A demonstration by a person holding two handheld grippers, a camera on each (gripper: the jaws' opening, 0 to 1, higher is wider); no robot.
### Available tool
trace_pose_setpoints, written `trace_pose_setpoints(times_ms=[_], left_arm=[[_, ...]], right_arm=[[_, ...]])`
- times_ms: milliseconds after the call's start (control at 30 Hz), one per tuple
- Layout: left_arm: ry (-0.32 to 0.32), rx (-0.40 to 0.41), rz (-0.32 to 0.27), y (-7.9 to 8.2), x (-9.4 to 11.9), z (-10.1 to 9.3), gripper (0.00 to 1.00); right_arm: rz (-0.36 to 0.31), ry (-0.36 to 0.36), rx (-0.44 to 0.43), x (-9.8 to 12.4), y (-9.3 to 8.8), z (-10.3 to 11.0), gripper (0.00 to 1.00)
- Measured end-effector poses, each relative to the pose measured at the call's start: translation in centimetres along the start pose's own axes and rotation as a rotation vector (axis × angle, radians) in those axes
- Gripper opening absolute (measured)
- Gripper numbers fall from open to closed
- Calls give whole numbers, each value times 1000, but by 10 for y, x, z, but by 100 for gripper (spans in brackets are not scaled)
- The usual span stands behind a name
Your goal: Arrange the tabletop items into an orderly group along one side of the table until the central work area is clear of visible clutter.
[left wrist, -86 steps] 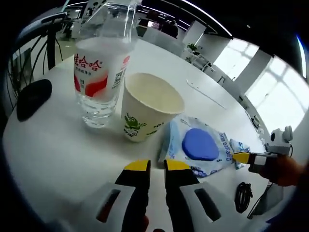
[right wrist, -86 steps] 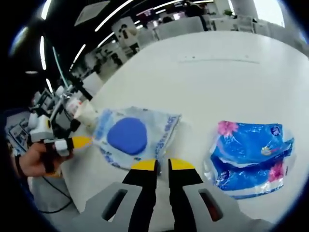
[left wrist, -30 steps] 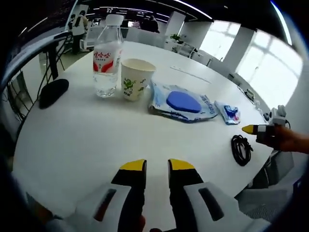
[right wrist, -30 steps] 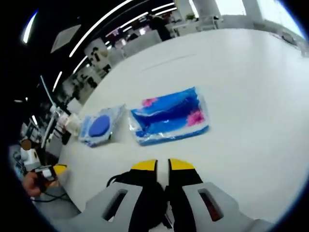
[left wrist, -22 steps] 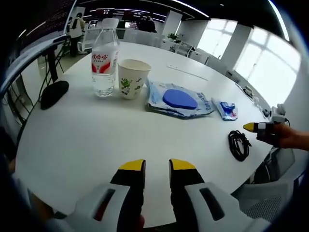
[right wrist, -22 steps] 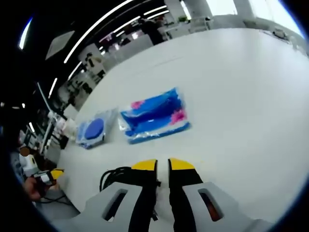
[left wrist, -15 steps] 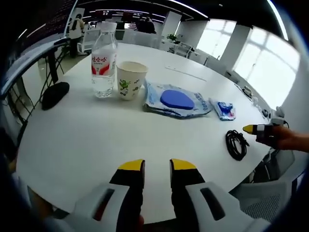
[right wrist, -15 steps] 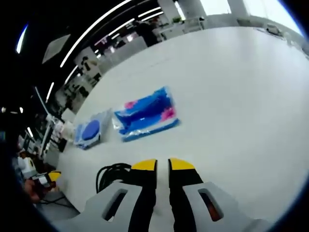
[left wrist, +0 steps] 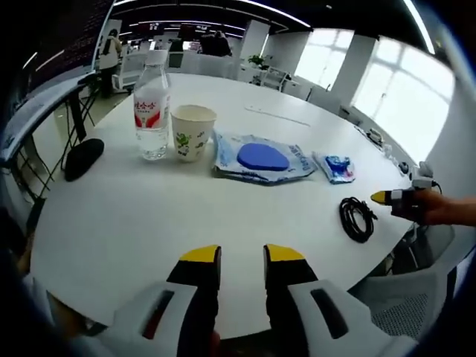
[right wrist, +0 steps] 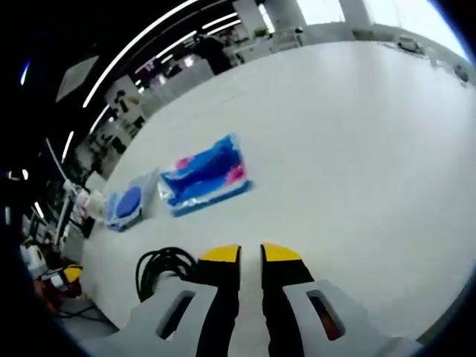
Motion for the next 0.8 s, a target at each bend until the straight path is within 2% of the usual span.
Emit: trace_pose_setpoints(times_ms=[200,433,633,800], left_arm=[[-11,-2,-4,-4,7,-4,21],[-18,-15,1,-8,14,-9,22],[-16,-5,-15,-3,18,-14,23],[-15,1,-21,-1,21,-16,23]], right_arm=[[-1,-23,-2,-4,6,-6,10],[-6,-30,7,-16,21,-6,11],[-10,-26,8,-26,31,0,12],[17,-16,58,-36,37,7,13]])
Point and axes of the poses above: the point that each gripper's makers call its tool centre point, and the gripper's own axes: x roughly backward along the fingers, z roughly to its left, y roughly out of its top, the point moved 4 cm from there along x, roughly backward along the fingers, and after that the axes turned 7 degrees about y, right-handed, at the moved point
